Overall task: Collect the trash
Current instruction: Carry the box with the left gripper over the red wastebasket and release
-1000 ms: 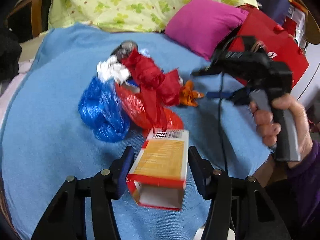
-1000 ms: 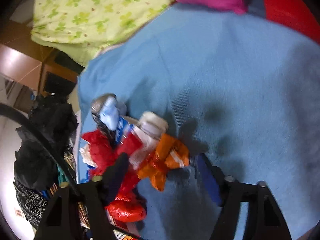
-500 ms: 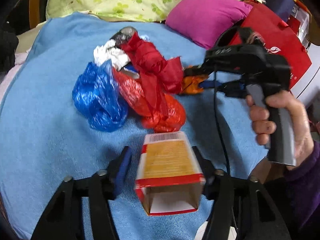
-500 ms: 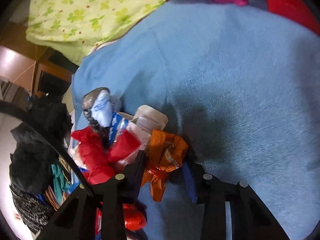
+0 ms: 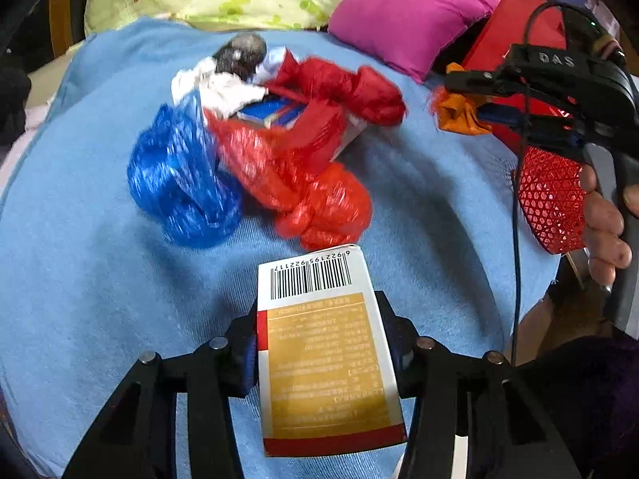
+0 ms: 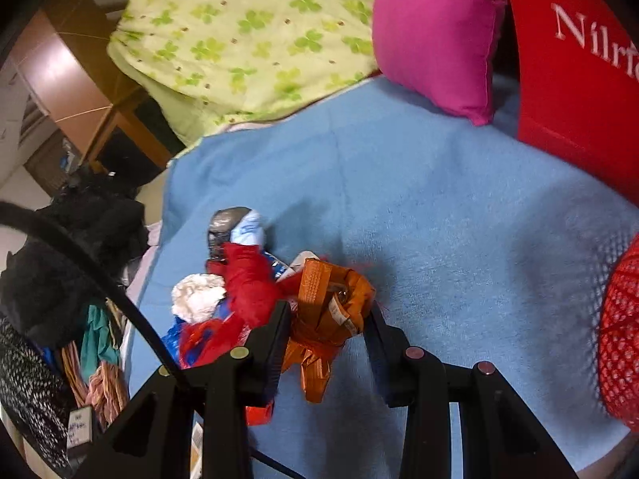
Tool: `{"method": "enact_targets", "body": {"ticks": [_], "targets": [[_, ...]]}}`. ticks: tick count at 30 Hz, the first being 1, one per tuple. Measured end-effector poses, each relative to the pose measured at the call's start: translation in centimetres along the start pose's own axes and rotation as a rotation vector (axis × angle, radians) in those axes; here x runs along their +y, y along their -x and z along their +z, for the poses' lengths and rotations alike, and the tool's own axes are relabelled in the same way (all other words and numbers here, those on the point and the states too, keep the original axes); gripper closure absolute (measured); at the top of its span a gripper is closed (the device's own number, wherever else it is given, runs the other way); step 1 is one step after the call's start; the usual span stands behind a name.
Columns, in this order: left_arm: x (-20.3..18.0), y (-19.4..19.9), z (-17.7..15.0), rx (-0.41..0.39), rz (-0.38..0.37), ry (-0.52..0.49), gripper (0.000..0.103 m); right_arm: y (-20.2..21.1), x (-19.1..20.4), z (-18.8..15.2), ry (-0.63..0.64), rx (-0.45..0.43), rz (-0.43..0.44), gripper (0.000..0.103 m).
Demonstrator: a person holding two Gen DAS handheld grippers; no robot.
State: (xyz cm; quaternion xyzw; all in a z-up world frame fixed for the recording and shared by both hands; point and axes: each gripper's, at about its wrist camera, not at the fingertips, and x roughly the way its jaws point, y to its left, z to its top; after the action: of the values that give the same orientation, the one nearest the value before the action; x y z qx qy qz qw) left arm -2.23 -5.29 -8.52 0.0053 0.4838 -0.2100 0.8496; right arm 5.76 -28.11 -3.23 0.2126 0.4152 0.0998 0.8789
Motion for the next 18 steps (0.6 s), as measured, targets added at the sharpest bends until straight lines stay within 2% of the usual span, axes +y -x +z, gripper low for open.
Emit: {"method": "enact_targets", "body": {"ticks": [5, 11, 15, 18], "targets": [[-1.4, 2.0, 0.6, -0.110, -0.006, -0.034, 0.053, 3.8, -0.2, -1.3, 0.013, -0.090, 0.068, 0.064], [-3.4, 4.2, 2.1, -0.229, -0.049, -0.073, 0.053, 10.3, -0.4, -3.0, 0.102, -0.306, 0.061, 0.064], [-7.2, 6.7, 4.0, -0.322, -0.104, -0.142, 0.052, 15.0, -1.2, -4.5, 0.131, -0.463, -0.035, 0.064], [-10.9, 7.5, 6.4, -0.358, -0.139, -0.202, 0.052, 18.3, -3.2, -5.5, 0.102, -0.569, -0.082, 0.063]]}}
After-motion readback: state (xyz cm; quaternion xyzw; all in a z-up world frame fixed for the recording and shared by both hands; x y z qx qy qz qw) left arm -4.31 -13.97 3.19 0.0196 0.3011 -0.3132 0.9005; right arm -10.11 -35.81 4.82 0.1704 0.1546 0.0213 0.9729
